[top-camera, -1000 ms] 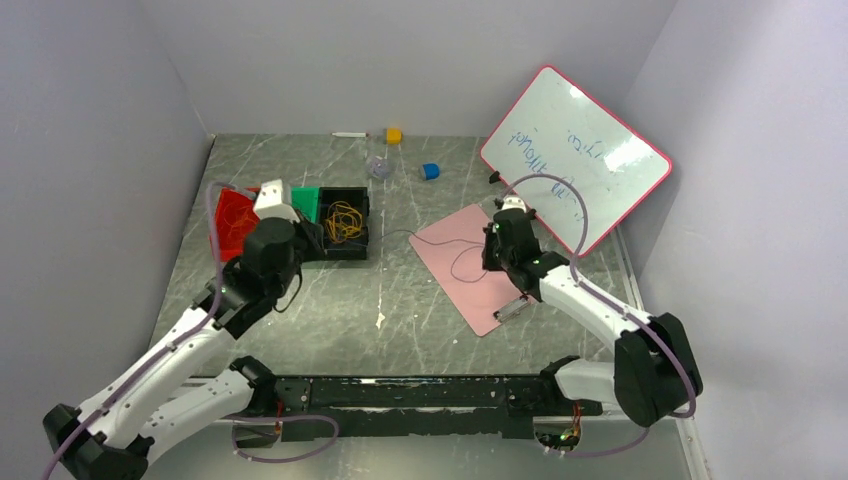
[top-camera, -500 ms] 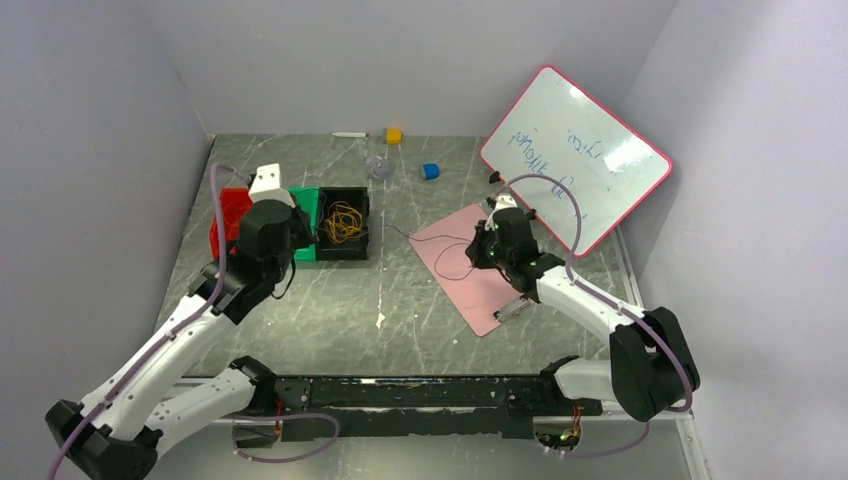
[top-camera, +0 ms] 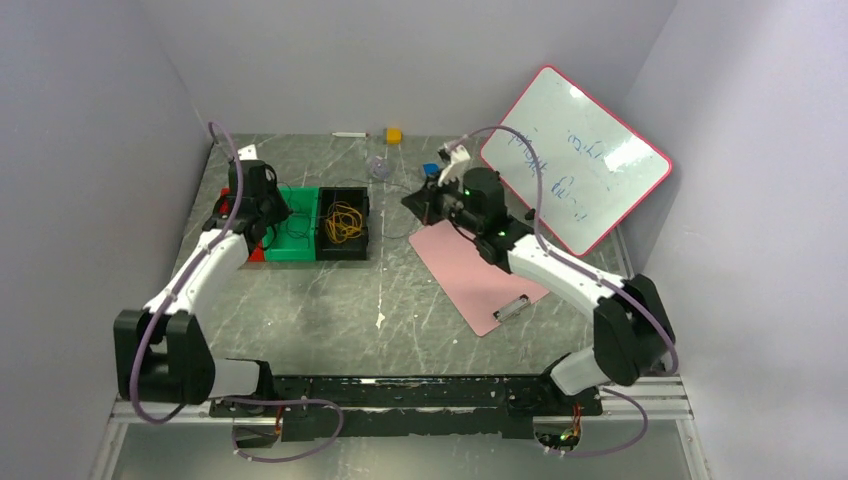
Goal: Untangle the cables
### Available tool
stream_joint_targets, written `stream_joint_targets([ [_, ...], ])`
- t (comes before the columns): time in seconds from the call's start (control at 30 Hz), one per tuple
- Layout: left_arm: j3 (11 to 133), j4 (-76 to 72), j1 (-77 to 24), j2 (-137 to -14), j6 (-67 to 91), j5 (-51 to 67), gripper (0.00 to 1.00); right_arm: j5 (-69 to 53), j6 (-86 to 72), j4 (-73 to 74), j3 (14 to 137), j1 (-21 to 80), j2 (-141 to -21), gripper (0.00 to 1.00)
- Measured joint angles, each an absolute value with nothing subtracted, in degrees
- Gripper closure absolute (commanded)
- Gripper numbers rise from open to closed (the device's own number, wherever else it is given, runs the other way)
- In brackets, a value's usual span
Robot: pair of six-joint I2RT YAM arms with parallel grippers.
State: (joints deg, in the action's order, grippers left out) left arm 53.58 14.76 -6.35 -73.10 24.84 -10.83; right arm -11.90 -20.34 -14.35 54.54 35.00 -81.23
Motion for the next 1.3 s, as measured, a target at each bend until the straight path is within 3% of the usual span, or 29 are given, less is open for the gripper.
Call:
stream_joint_targets([
  [0.2,55.9,9.8,0.2,-83.1,25.4,-4.7,0.93,-16.4,-18.7,-18.2,67.7,38.2,-92.7,1.0],
  [0.47,57.9,6.8,1.5,-92.6,25.9,2.2,0.93,-24.3,-15.4,-18.3,85.7,40.2,-107.7,1.0],
  [0.53,57.9,6.8,1.5,-93.2,25.9,3.3,0.87,-25.1,-14.7,-17.6,88.4,40.5,-110.4,1.0],
  [0.57,57.9,6.8,1.5,-93.3,26.0,3.5,0.79,-25.3,-14.5,-17.2,89.3,40.6,-111.4,1.0],
  [0.67,57.5,7.0,1.5,-91.9,26.3,3.5,0.65,-25.3,-14.0,-15.5,91.6,40.7,-113.7,1.0],
  [0.8,55.7,7.4,1.5,-86.7,26.8,2.7,0.55,-25.4,-13.5,-14.5,93.6,40.8,-116.0,1.0],
  [1.3,51.5,12.9,1.5,-69.4,27.9,-0.1,0.46,-22.0,-10.4,-6.3,108.2,44.0,-127.7,1.0],
])
